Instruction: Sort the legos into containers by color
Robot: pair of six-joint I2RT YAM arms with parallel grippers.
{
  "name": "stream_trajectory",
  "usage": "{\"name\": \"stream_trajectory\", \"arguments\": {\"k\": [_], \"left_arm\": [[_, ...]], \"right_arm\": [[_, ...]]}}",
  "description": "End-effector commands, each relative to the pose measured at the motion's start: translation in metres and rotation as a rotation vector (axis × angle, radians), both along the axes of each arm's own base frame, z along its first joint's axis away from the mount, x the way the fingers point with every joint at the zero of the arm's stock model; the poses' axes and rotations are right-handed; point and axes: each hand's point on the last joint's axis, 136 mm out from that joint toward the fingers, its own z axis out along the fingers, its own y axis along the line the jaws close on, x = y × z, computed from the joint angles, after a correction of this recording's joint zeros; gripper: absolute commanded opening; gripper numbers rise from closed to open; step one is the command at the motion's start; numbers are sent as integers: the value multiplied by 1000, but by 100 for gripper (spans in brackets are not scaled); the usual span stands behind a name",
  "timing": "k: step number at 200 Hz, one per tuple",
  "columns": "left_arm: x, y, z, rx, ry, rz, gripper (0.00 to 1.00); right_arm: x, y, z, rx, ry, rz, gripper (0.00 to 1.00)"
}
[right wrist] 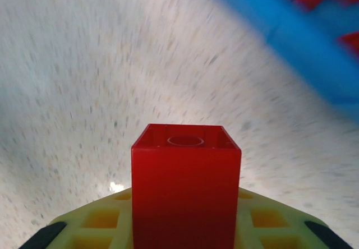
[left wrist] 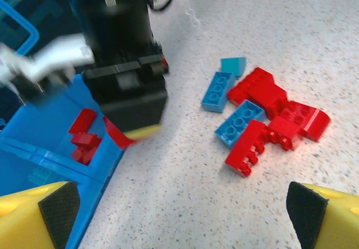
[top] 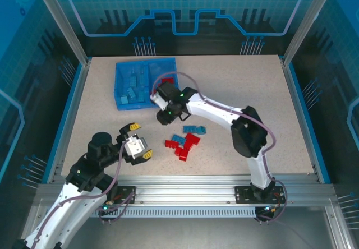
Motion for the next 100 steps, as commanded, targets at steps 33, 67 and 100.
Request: {"name": "stream_trajectory", "arguments": {"k": [33,67,100], "left_arm": [[23,15,21,-117,-35,179,99],[24,15,18,-124,-17,185,99],[25,14,18,-124,-19,174,99]], "right_arm": [[116,-22,84,126,-285,-322,24],[163,-6,55,85,-278,-339,24],[185,19,22,91,-265,-303,26]]}}
